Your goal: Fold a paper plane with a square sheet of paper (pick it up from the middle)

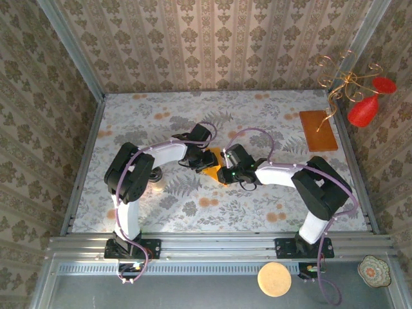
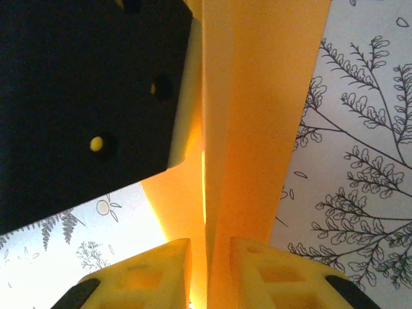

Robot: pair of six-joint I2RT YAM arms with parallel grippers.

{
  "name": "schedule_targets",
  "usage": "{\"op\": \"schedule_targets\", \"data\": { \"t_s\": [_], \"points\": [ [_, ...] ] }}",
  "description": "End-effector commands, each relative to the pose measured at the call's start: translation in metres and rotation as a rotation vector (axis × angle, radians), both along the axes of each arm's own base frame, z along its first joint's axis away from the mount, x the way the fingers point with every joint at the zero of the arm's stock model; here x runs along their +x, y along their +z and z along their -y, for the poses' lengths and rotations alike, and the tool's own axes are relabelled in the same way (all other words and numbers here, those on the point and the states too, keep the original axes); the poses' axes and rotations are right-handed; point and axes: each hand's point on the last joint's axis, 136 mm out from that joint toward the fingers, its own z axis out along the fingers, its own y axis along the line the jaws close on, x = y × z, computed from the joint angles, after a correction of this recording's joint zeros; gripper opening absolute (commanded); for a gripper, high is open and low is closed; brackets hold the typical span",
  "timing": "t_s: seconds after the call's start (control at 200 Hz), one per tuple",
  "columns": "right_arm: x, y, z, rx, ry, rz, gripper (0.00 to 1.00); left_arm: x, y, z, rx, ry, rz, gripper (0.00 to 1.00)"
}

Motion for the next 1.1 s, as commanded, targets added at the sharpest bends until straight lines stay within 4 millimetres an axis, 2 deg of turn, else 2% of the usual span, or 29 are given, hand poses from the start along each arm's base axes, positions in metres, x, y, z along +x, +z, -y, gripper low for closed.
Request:
{"op": "schedule_targets", "data": {
  "t_s": [0.0,0.17,0.32,0.495,0.685,0.915,1.095],
  "points": [
    [0.006,0.002,-0.007,-0.002,0.022,0.020,0.24,-0.029,-0.038,-0.033,0.143,0.016,-0.128,0.44],
    [0.009,0.001,-0.008,-0.005,0.020,0.022,0.20,-0.029,-0.037,-0.034,0.141,0.016,-0.126,0.43],
    [0.007,-0.001,-0.005,-0.014,0.015,0.008,0.12,-0.028,-0.032,-0.034,0.132,0.021,-0.116,0.42],
    [-0.002,-0.004,-0.002,0.012,0.019,-0.050,0.05,-0.012,0.001,-0.030,0.056,0.043,-0.016,0.41],
    [-0.012,0.001,-0.004,0.132,0.040,-0.131,0.02,0.004,0.041,-0.032,-0.076,0.074,0.125,0.41],
    [-0.020,0.000,-0.007,0.233,0.060,-0.227,0.01,0.006,0.059,-0.015,-0.256,0.016,0.204,0.37],
    [-0.022,-0.001,-0.007,0.306,0.059,-0.272,0.01,0.001,0.059,0.001,-0.343,-0.048,0.221,0.30]
  ]
}}
